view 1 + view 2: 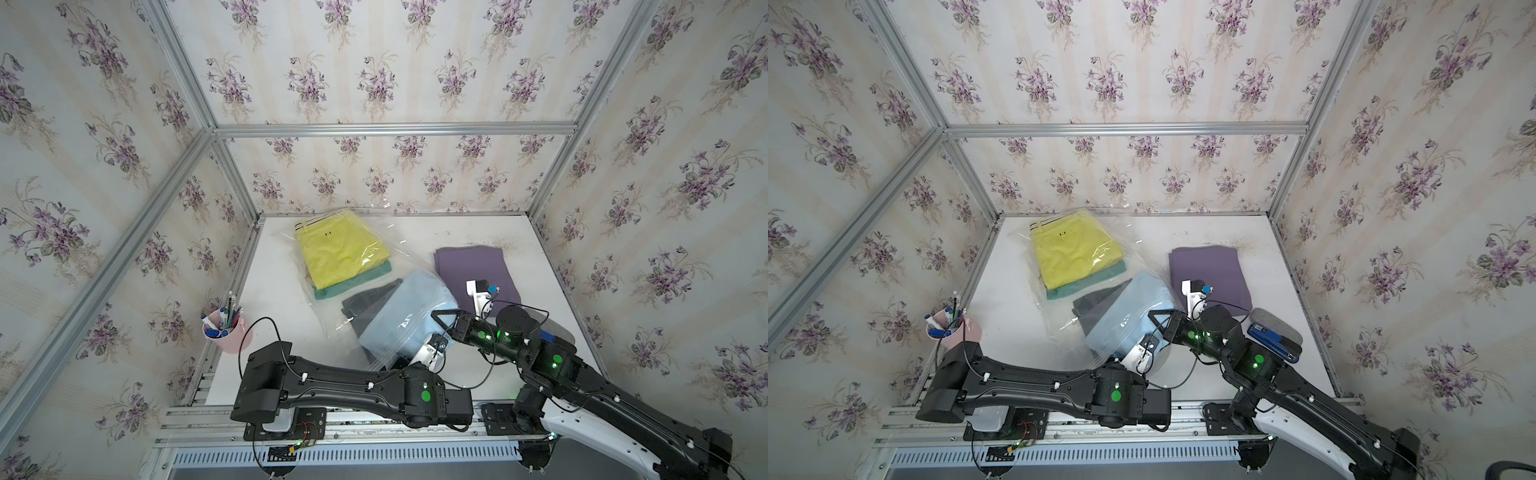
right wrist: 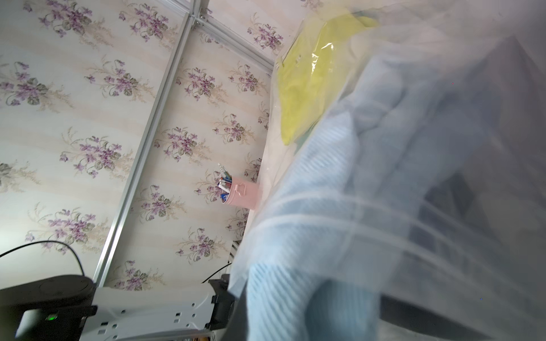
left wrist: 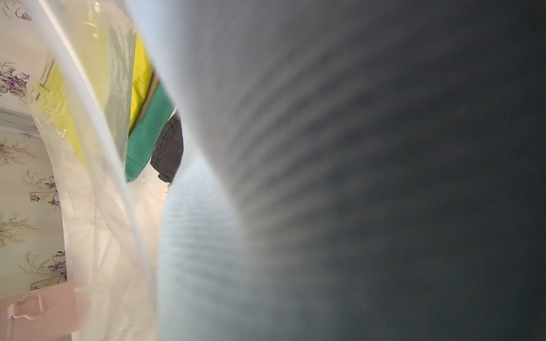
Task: Take the trousers out of the vacuum bag
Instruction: Adjust the vacuum bag at the center of the board, then place the trousers at the center of the board.
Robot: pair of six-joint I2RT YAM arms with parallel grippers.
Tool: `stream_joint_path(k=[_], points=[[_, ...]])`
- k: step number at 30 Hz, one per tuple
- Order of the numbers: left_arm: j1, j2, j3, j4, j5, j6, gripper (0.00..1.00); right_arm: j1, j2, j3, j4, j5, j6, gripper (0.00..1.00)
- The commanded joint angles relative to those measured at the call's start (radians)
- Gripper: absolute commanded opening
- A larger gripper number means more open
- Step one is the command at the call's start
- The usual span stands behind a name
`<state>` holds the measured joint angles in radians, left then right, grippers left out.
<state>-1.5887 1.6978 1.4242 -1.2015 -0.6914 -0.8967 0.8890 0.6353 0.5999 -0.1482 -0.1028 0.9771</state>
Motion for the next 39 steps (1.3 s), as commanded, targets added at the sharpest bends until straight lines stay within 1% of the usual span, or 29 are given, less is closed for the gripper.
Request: stream_joint_path(k=[1,5,9,14,17,21,27,31,34,39], points=[[-0.035,-0.002,0.066,-0.056,-0.081,0.010,0.00,-0.001,-0.027,0.082,-0.045,-0.063,-0.093,0.00],[-0.071,0.016,0.171,-0.112,-0.108,0.032,0.01,-0.001,-0.031,0.175,-0.116,-0.151,-0.142,0.00],[-0.097,0.034,0.274,-0.183,-0.135,0.043,0.00,-0.001,-0.032,0.249,-0.163,-0.211,-0.185,0.00],[-0.138,0.024,0.371,-0.185,-0.140,0.113,0.00,-0.001,-0.028,0.354,-0.228,-0.277,-0.263,0.00],[-0.154,0.013,0.429,-0.186,-0.143,0.152,0.00,0.000,-0.015,0.419,-0.297,-0.309,-0.333,0.00],[-0.158,-0.009,0.505,-0.149,-0.139,0.232,0.00,-0.001,0.004,0.490,-0.361,-0.371,-0.421,0.00],[-0.157,-0.060,0.603,-0.011,-0.075,0.404,0.02,-0.001,0.025,0.593,-0.349,-0.482,-0.492,0.00],[-0.157,-0.081,0.656,0.047,-0.056,0.486,0.03,-0.001,0.036,0.663,-0.331,-0.554,-0.542,0.00],[-0.157,-0.082,0.698,0.082,-0.065,0.554,0.04,-0.001,0.029,0.697,-0.307,-0.535,-0.583,0.00],[-0.141,-0.044,0.819,0.147,-0.090,0.711,0.06,-0.001,0.022,0.727,-0.247,-0.431,-0.626,0.00]])
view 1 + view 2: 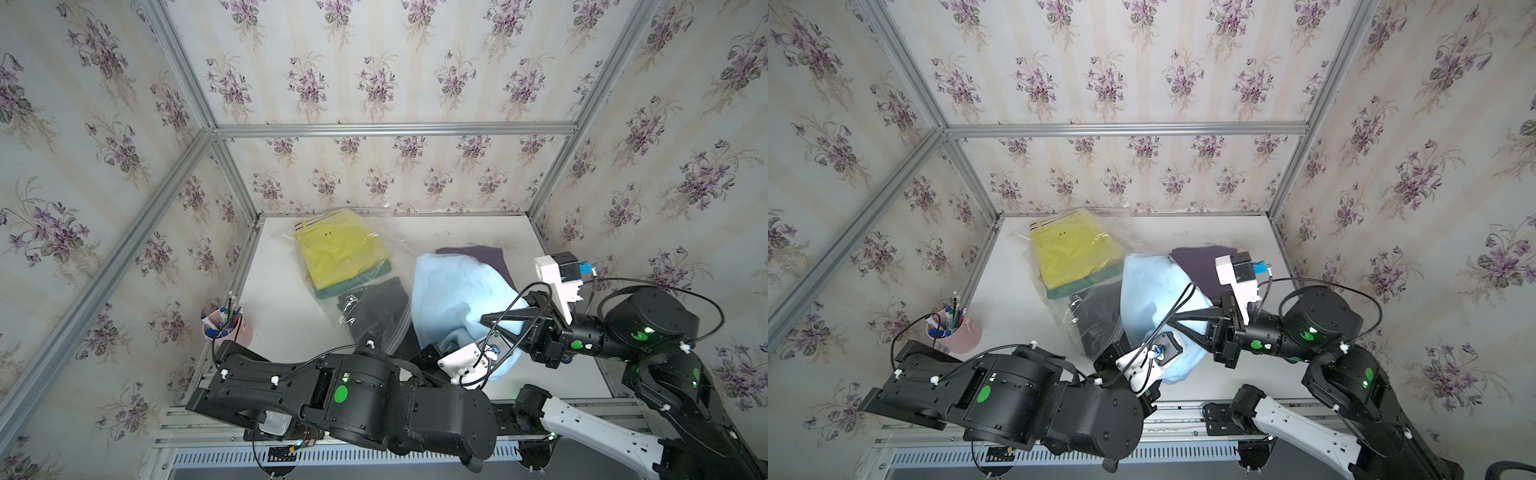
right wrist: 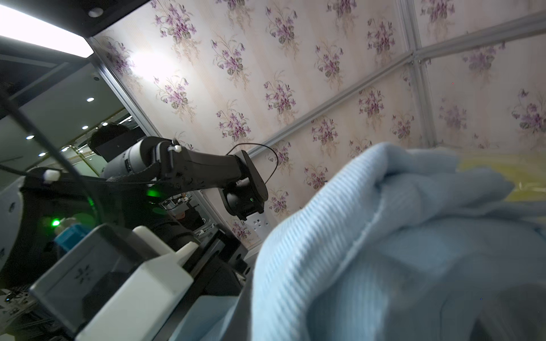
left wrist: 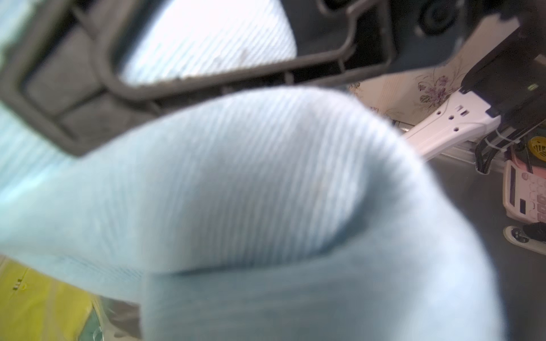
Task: Take the trousers out of the vacuum bag
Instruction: Place the trousers at the center of the board.
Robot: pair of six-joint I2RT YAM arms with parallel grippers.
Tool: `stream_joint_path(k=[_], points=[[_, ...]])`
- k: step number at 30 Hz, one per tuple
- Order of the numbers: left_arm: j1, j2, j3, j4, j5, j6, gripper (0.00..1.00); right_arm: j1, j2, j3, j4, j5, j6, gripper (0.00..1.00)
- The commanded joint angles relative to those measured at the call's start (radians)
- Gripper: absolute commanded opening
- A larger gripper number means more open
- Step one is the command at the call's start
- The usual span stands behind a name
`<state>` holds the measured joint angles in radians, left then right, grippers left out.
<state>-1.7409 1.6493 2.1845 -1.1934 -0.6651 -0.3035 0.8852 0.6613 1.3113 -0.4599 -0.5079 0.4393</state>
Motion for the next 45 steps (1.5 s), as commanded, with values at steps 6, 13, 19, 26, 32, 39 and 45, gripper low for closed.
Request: stream_joint_path(k=[6,13,19,26,32,39,45], points=[[0.069,0.073,0.199,0.221,-0.117,0.298,0.06,0.003,0.041,0.071,0.103,0.170,-0.118,0.00],[0.248,0.082,0.194,0.236,-0.012,0.306,0.05,0.003,0.078,0.031,0.107,0.573,-0.113,0.00],[0.378,0.099,0.116,0.290,0.028,0.342,0.04,0.003,0.126,-0.024,0.145,0.826,-0.073,0.00],[0.530,0.182,0.101,0.320,0.105,0.373,0.03,-0.021,0.215,-0.037,0.170,0.970,-0.097,0.00],[0.618,0.254,0.108,0.386,0.165,0.427,0.03,-0.321,0.272,-0.061,0.170,0.703,-0.019,0.00],[0.725,0.368,0.148,0.459,0.239,0.472,0.03,-0.666,0.349,-0.110,0.290,0.323,0.100,0.00],[0.818,0.508,0.256,0.483,0.301,0.501,0.04,-0.839,0.457,-0.171,0.459,0.104,0.203,0.00]])
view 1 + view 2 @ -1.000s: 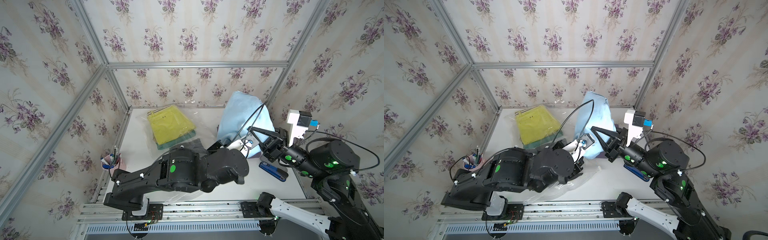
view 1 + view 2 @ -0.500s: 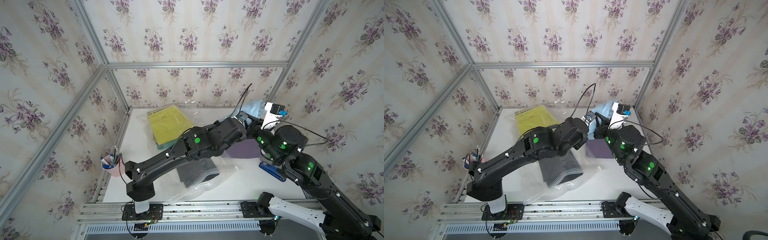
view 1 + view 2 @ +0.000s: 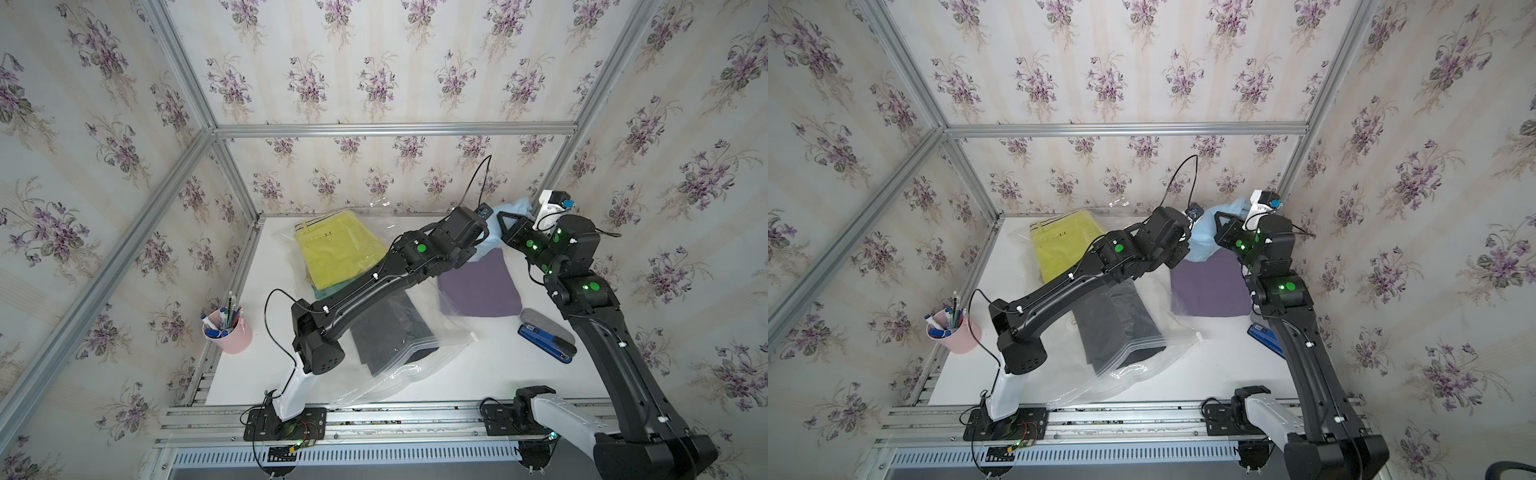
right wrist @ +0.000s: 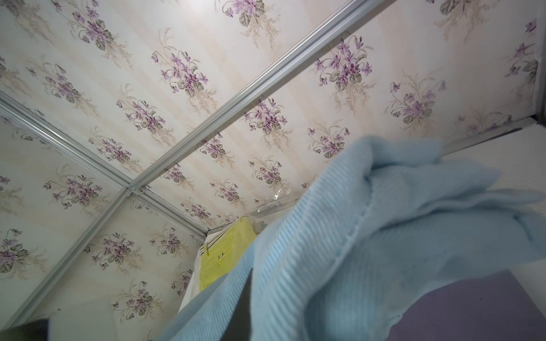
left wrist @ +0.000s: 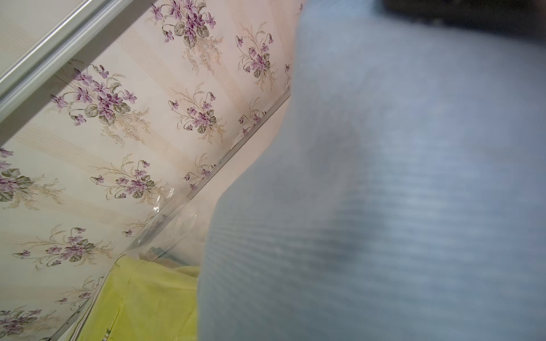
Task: Take the trousers out of the vacuum bag
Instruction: Place the trousers at the center of the board.
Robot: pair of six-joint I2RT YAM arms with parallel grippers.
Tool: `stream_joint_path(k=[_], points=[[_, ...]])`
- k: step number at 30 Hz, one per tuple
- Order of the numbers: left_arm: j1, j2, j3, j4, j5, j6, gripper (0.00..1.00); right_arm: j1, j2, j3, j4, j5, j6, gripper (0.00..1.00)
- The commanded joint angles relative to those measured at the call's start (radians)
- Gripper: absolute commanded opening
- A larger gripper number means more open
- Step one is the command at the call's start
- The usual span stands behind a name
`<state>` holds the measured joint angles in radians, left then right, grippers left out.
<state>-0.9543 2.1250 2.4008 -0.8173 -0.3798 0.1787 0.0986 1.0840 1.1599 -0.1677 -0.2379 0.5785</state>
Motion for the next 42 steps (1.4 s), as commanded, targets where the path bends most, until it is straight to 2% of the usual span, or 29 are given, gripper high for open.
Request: stream_joint_path(k=[1,3,15,20,24,29,33,42], points=[[0.044,0.049,0.054,0.114,0.020,0.024,0.04,-0.071,0.055,-0.030,0.202,-0.196,0.081,0.00],[0.068,0.087,0.075,0.137,0.033,0.036,0.05,-0.101,0.107,-0.049,0.289,-0.259,0.104,0.00],[0.155,0.287,0.166,0.303,0.039,0.119,0.08,-0.194,0.408,-0.067,0.647,-0.401,0.168,0.00],[0.172,0.325,0.166,0.312,0.063,0.097,0.08,-0.208,0.471,-0.113,0.746,-0.418,0.174,0.00],[0.170,0.344,0.150,0.291,0.080,0.064,0.09,-0.228,0.485,-0.208,0.831,-0.429,0.196,0.00],[0.149,0.315,0.059,0.295,0.090,0.038,0.11,-0.271,0.449,-0.333,0.858,-0.432,0.202,0.00],[0.123,0.280,-0.035,0.316,0.108,0.016,0.19,-0.307,0.417,-0.432,0.888,-0.450,0.224,0.00],[0.055,0.208,-0.266,0.370,0.089,-0.014,0.28,-0.361,0.341,-0.584,0.812,-0.453,0.218,0.00]])
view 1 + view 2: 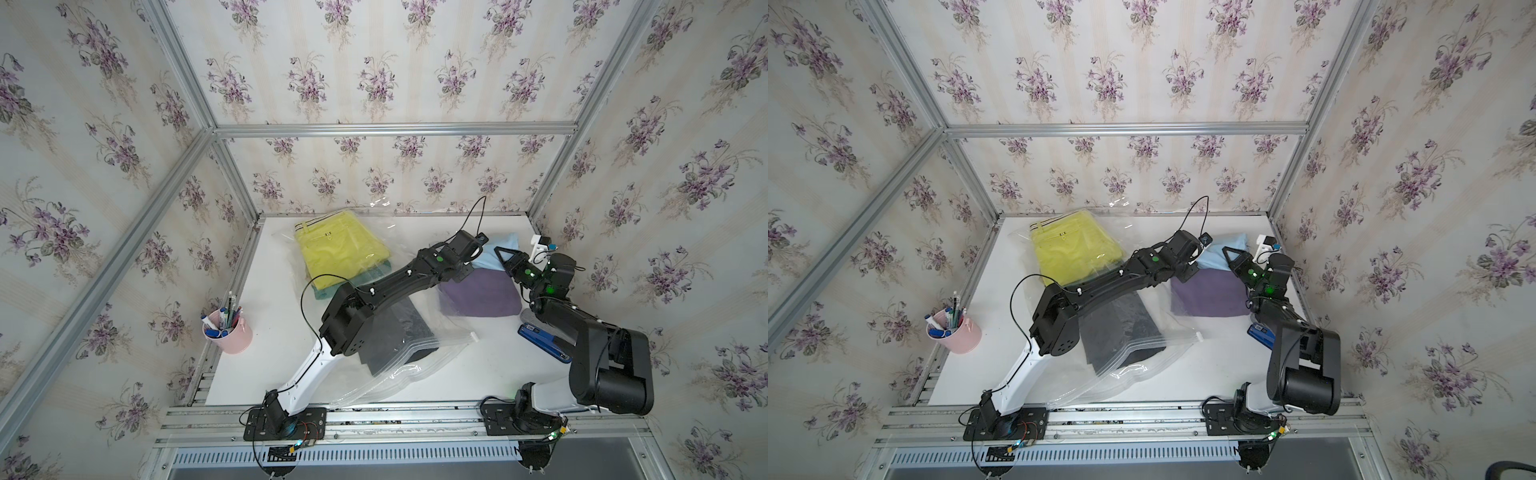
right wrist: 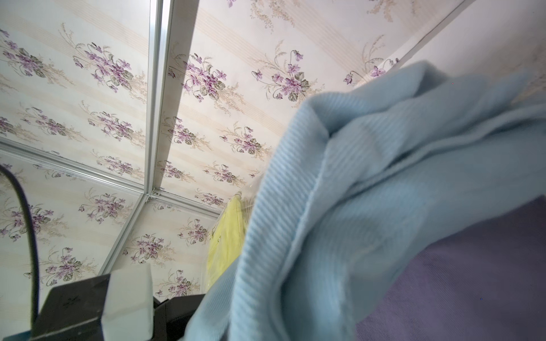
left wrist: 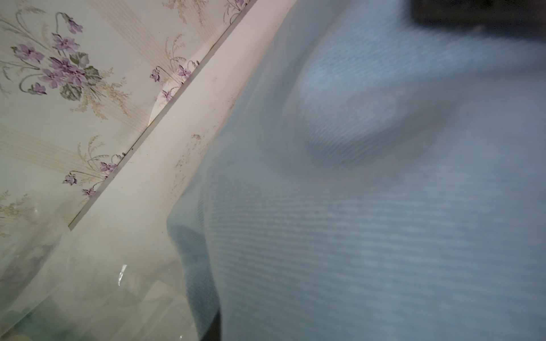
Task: Take the trousers out of the vacuum bag
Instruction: Place the trousers at the center of the board.
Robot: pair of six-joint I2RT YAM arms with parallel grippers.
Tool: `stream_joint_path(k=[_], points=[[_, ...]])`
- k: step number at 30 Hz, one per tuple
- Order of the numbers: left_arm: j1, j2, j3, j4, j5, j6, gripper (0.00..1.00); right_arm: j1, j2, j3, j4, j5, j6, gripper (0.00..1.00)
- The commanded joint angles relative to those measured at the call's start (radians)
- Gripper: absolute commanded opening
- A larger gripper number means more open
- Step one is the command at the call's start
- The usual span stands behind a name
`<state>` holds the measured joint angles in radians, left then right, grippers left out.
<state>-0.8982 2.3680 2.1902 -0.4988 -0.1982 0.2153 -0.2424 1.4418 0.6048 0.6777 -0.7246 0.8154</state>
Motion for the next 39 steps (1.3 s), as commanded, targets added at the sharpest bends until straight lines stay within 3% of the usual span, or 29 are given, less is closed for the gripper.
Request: stream_joint_path(k=[1,9,12,15,18,20,27,34,39], points=[[-0.006,-0.047,-0.086,0.063,-0.093,-0.055,0.30,-0.025,-0.021,-0.043,-0.041,0.034,-0.023,0.00],[-0.050,-0.082,-0.239,0.097,-0.079,-0.114,0.45,-0.041,-0.047,-0.111,-0.194,0.082,-0.078,0.00],[-0.074,-0.073,-0.256,0.096,-0.066,-0.135,0.54,-0.041,-0.060,-0.131,-0.242,0.110,-0.090,0.07],[-0.097,-0.068,-0.277,0.093,-0.066,-0.153,0.70,-0.041,-0.069,-0.143,-0.291,0.128,-0.105,0.13],[-0.115,-0.084,-0.325,0.098,-0.063,-0.169,0.91,-0.040,-0.085,-0.146,-0.344,0.154,-0.125,0.22],[-0.123,-0.105,-0.366,0.103,-0.064,-0.177,1.00,-0.041,-0.104,-0.149,-0.380,0.181,-0.133,0.31],[-0.134,-0.263,-0.523,0.100,-0.026,-0.225,1.00,-0.042,-0.200,-0.143,-0.521,0.304,-0.171,0.66],[-0.134,-0.425,-0.564,0.060,0.081,-0.334,1.00,-0.042,-0.329,-0.085,-0.725,0.517,-0.239,0.79],[-0.134,-0.419,-0.502,0.100,0.182,-0.429,0.99,-0.042,-0.411,-0.066,-0.782,0.596,-0.267,0.81]])
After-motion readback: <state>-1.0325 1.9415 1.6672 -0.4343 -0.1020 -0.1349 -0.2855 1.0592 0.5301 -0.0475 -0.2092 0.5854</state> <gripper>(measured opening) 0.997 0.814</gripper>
